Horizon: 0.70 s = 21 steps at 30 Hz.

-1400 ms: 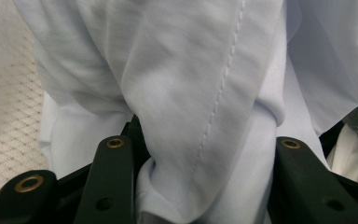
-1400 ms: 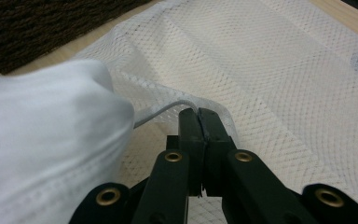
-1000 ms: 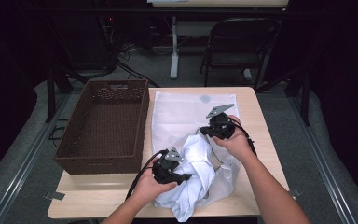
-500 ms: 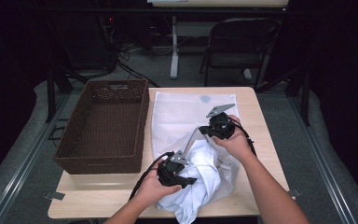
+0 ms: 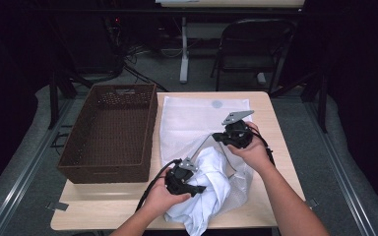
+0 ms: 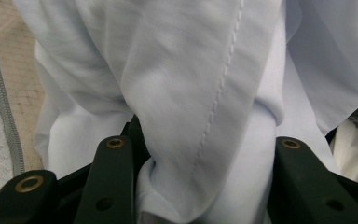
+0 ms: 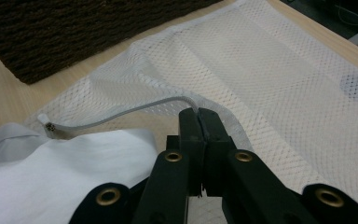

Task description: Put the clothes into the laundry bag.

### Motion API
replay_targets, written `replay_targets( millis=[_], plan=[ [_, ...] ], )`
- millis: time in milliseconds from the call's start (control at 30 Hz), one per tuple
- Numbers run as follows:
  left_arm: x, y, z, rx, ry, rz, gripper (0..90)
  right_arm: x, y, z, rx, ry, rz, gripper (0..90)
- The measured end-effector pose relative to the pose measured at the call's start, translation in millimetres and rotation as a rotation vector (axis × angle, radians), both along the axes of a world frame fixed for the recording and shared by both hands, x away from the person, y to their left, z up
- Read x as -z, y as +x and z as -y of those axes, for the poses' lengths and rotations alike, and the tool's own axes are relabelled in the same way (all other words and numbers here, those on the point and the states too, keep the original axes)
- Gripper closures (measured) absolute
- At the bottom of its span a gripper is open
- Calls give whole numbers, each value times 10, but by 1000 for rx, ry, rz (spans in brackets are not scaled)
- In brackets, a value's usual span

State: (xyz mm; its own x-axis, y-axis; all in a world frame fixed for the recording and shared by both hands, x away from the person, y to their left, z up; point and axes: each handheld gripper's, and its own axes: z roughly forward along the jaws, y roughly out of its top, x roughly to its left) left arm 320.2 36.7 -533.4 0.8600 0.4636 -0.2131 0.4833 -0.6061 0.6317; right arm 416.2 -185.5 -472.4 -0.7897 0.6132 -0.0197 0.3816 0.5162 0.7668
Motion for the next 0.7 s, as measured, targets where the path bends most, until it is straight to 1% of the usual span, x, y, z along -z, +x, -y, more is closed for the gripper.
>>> replay_targets(
  millis=[100,133,167,200,267,367,500,567,600,633,700],
  plan=[
    [22,10,2,-8,1,-3,590,-28,-77,29,-7,12,21,892],
    [28,8,7,-18,5,-1,590,-34,-97,36,-10,13,26,892],
    [34,16,4,-12,1,-10,590,-42,-128,42,-12,12,32,893],
    [40,17,6,-15,1,-11,590,-53,-164,49,-13,10,41,893],
    [49,19,8,-19,1,-15,590,-71,-238,63,-25,26,52,892],
    [60,25,13,-24,1,-19,590,-94,-311,68,-37,22,62,892],
    [62,33,7,-31,0,-24,589,-149,-422,77,-49,48,77,893],
    [69,38,3,-46,-6,-31,588,-168,-491,82,-60,62,86,893],
    [71,40,3,-50,-7,-34,588,-173,-528,81,-65,63,94,893],
    [73,42,4,-51,-8,-34,588,-176,-549,76,-65,60,91,893],
    [70,44,8,-62,-7,-37,588,-188,-590,71,-77,45,99,893]
  ],
)
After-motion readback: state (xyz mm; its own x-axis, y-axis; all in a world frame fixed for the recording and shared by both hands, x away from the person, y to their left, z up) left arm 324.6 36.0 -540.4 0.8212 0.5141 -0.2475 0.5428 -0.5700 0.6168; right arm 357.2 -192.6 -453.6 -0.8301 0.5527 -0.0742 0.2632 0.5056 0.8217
